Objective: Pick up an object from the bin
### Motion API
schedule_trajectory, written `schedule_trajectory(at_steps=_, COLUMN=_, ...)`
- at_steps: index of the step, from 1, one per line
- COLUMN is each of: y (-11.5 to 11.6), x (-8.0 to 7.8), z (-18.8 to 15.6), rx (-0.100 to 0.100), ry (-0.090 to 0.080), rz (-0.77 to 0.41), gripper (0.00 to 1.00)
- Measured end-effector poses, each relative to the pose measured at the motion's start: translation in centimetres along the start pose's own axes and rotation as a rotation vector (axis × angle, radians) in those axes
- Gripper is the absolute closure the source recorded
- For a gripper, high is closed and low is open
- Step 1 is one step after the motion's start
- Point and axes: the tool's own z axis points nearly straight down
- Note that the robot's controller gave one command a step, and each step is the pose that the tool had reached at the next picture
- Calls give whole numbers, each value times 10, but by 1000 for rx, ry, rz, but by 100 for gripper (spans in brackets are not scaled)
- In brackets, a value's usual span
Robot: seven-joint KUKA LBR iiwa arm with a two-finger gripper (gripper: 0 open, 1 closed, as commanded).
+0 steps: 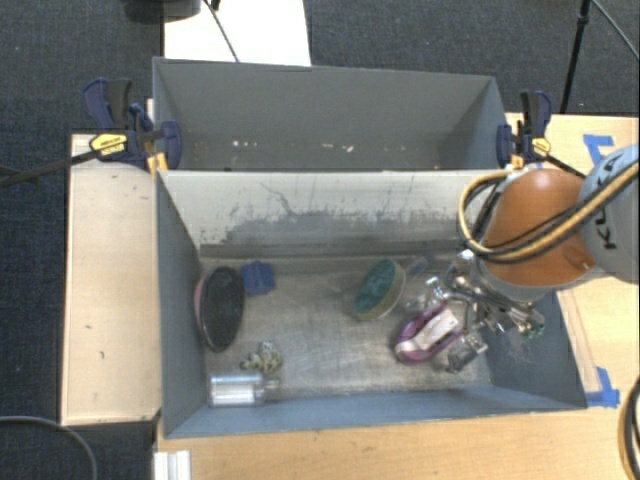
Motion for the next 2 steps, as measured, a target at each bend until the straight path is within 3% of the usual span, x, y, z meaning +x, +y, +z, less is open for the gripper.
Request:
schedule_trajectory(at_steps=1, y=-2, x=0, z=-3, rx=4, ry=-3, rz=-1, gripper=100)
schedule_trajectory(at_steps=2, y=-11, x=-4, z=-129, rx=9, ry=-10, rz=-81, gripper=100)
